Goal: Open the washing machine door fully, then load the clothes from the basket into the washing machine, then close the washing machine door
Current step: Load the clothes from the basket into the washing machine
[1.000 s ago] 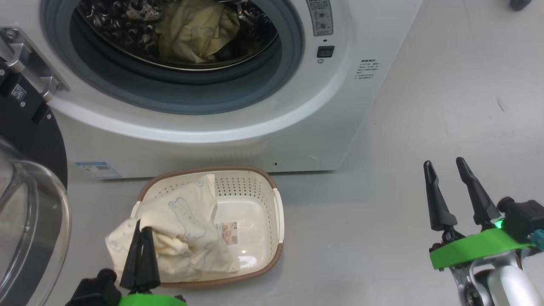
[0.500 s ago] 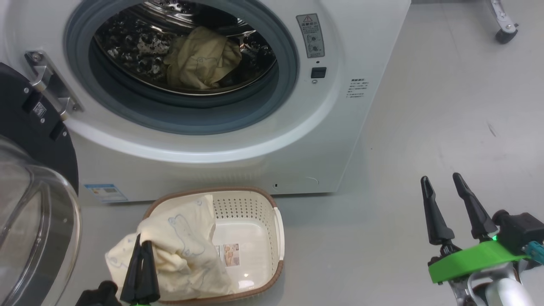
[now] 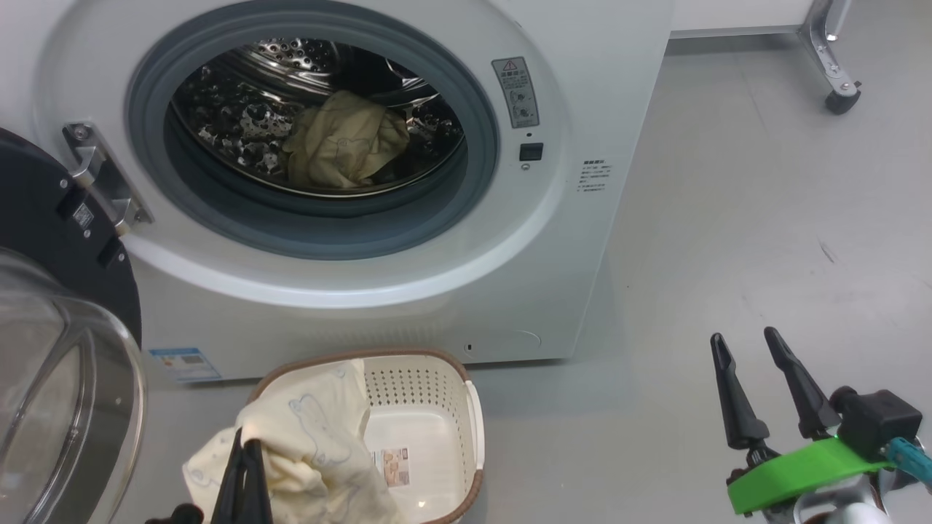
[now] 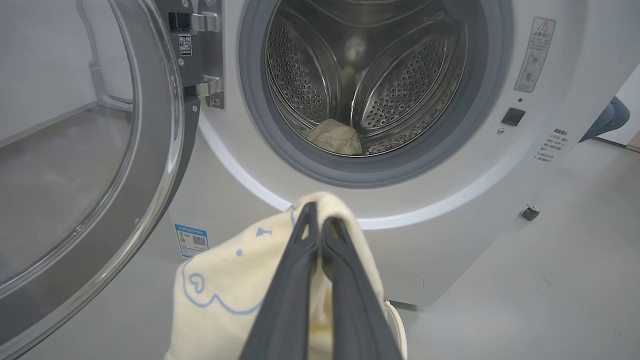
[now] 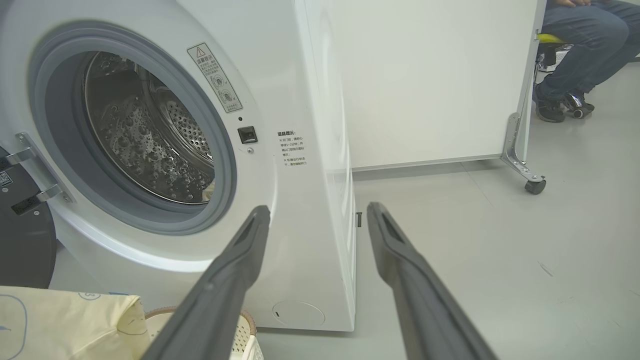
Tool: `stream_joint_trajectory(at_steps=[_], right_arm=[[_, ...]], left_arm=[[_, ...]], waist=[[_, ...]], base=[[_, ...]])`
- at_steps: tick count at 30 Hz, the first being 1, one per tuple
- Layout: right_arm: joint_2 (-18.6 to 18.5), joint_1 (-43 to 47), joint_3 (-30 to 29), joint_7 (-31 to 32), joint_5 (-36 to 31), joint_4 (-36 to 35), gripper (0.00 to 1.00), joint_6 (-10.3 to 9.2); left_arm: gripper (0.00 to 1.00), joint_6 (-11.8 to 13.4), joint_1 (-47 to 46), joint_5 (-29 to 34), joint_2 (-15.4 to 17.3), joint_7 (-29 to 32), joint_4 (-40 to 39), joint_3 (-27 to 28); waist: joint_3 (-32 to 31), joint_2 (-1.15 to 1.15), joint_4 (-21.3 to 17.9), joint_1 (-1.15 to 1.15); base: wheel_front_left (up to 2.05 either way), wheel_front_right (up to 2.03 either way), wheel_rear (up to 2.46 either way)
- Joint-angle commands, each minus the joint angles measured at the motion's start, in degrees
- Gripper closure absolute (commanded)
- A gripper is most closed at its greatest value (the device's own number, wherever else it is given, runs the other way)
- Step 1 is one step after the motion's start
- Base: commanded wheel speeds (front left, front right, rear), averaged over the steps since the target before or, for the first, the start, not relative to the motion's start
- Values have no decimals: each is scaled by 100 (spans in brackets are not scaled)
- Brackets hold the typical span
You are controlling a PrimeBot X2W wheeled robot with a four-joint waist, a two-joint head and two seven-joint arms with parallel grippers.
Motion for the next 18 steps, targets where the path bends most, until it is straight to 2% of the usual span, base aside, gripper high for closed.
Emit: stream_joint_trajectory(at_steps=[1, 18], right_arm=[[-99, -91, 127, -55, -39, -168, 0, -16], [-32, -174, 118, -55, -35, -252, 0, -16]], left_arm=[[100, 16, -133, -55, 37, -63, -181, 223], [100, 18, -284, -8, 37, -63, -269, 201]], waist=[[-34, 0, -10, 0], [259, 0, -74, 0]], base=[[0, 0, 0], [0, 0, 0]])
